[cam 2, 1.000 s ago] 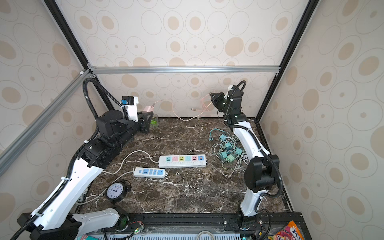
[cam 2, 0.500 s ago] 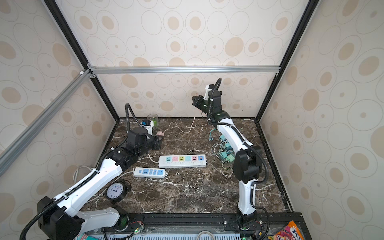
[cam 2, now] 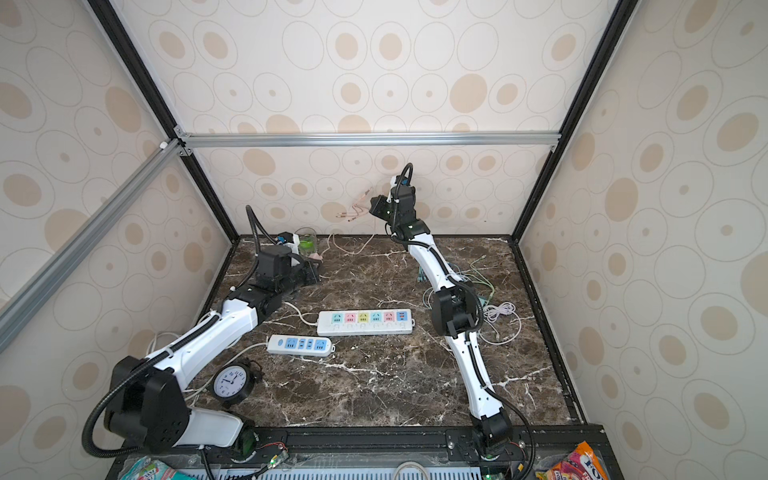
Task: Insert plugs into power strip
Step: Place the power cord at the top-center of the table.
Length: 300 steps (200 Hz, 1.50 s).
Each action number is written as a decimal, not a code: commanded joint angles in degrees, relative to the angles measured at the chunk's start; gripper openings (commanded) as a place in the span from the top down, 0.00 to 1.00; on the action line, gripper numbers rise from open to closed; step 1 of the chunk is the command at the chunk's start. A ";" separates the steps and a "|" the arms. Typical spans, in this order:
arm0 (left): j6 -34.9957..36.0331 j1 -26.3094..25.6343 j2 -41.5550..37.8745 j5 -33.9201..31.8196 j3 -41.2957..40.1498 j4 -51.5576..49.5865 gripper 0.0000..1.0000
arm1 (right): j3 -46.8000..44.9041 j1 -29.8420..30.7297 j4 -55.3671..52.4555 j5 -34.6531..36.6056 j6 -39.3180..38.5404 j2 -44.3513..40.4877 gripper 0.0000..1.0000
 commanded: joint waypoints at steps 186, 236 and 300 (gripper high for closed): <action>23.07 0.39 2.19 31.69 2.89 6.64 1.00 | -77.71 -1.41 6.31 -31.58 -25.31 -51.26 0.10; 26.31 0.64 -1.05 40.84 0.19 12.77 1.00 | -82.41 -1.16 19.59 -43.87 -17.05 -51.13 0.13; 28.48 2.15 -2.94 57.18 -2.27 16.78 1.00 | -84.72 -0.21 26.87 -52.17 -19.50 -54.43 0.15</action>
